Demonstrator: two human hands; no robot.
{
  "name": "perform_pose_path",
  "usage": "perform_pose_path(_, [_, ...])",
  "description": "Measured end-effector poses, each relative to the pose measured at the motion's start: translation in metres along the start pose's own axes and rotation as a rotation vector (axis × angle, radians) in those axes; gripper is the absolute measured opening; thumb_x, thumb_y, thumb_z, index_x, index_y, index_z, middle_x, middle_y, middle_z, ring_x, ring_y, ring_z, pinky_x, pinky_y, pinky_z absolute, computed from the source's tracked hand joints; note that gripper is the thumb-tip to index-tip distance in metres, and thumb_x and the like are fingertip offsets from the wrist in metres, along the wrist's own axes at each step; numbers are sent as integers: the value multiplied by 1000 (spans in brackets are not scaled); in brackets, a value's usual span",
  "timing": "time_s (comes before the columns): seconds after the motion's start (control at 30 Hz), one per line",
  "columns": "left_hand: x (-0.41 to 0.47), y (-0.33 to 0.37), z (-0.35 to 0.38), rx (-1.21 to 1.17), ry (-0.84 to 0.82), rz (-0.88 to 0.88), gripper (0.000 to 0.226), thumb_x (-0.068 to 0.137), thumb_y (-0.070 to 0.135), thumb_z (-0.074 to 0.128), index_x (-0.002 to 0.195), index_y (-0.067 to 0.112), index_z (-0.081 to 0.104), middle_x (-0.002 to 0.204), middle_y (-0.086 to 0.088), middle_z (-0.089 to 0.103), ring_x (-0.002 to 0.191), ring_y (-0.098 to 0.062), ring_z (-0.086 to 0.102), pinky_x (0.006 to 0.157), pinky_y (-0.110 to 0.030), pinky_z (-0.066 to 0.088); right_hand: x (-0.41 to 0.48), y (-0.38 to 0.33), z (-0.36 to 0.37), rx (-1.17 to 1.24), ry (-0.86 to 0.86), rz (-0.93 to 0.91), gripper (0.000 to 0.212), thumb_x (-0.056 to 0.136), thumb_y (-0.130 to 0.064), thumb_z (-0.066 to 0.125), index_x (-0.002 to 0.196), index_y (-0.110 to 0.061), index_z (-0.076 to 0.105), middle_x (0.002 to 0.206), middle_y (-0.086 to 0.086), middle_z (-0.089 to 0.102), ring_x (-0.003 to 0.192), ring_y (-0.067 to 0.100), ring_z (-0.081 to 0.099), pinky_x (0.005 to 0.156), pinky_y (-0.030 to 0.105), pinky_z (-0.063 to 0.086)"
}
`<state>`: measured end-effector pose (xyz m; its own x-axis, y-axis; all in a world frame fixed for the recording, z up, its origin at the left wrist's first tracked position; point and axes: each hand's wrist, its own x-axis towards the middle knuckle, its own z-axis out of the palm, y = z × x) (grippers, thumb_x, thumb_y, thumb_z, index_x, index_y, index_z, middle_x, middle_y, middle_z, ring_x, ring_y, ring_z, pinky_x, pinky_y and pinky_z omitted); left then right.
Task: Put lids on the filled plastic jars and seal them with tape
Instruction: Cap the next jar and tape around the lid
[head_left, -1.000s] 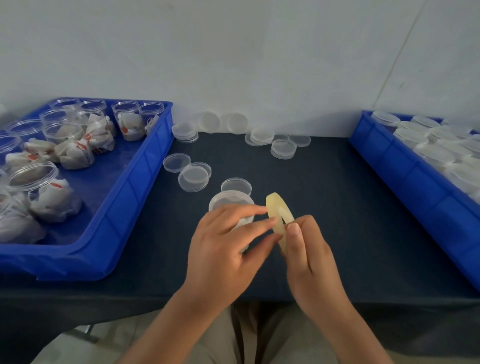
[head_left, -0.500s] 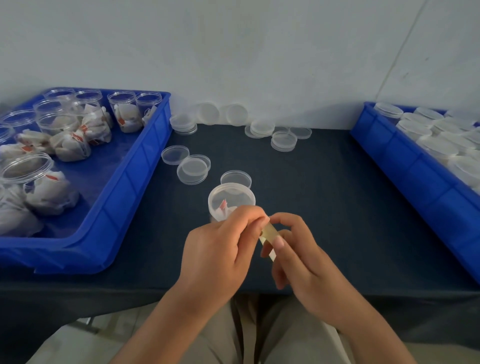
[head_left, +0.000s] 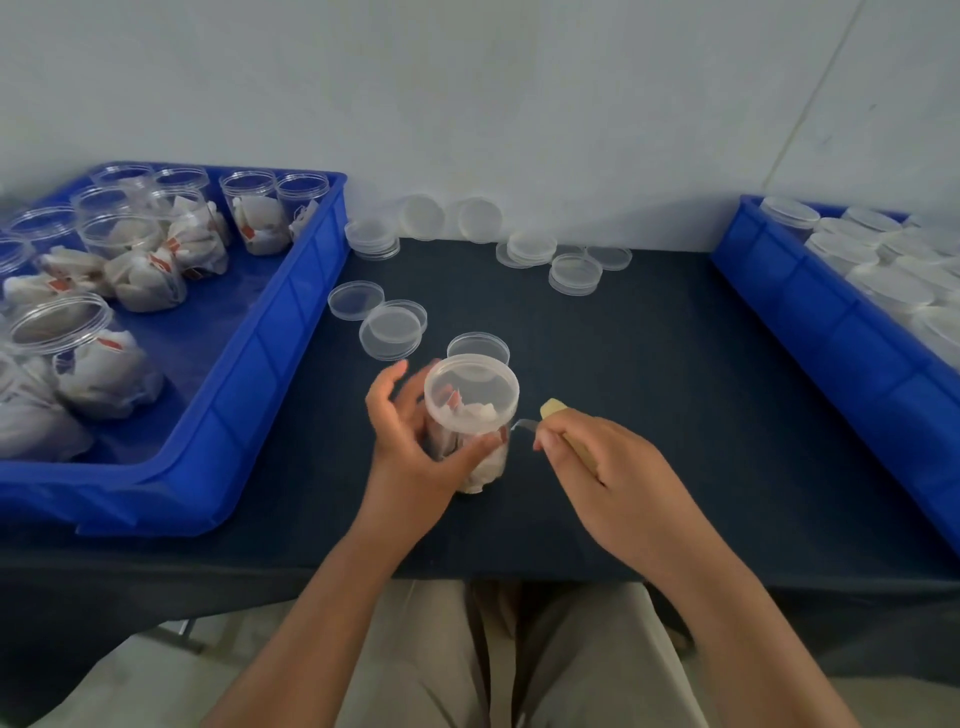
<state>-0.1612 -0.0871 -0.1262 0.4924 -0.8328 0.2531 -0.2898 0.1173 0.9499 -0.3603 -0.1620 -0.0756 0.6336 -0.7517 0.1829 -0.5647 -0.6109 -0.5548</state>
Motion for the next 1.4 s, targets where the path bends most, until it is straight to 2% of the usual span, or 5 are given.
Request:
perform_pose_path(0.2, [8, 7, -1, 22, -42, 22, 44, 93, 52, 66, 132, 64, 51, 130, 34, 62, 122, 11, 59, 89, 0, 43, 14, -9, -4, 71, -103, 48, 25, 106, -50, 40, 92, -39, 57, 81, -17, 62, 72, 1, 58, 60, 18, 46])
perform_pose_path(0.33, [10, 10, 1, 116, -77, -17, 60, 94, 68, 52, 146, 75, 23, 141, 37, 53, 131, 11, 52, 98, -15, 49, 22, -10, -1, 53, -153, 116, 25, 108, -51, 42, 91, -42, 58, 85, -22, 64, 77, 0, 61, 54, 20, 43])
perform_pose_path(0.53, [10, 10, 3, 201, -48, 70, 78, 75, 84, 71, 139, 46, 44, 128, 25, 63, 121, 1, 63, 90, -18, 55, 27, -11, 1, 86, -161, 149, 22, 108, -50, 44, 95, -45, 60, 85, -23, 63, 81, -2, 60, 57, 23, 45])
perform_pose_path(1.03, [12, 12, 1, 171, -53, 47, 41, 93, 56, 66, 129, 44, 50, 119, 21, 69, 110, -3, 69, 88, -42, 61, 27, -17, -5, 13, -174, 150, 22, 109, -53, 42, 101, -44, 61, 77, -22, 63, 76, -7, 60, 58, 20, 41])
perform_pose_path(1.4, [36, -2, -19, -99, -228, -74, 30, 100, 35, 61, 129, 36, 55, 115, 20, 66, 105, -2, 68, 80, -14, 54, 35, 5, -33, 139, -473, 115, 37, 107, -62, 35, 138, -57, 54, 101, -60, 48, 96, -32, 47, 81, 15, 41])
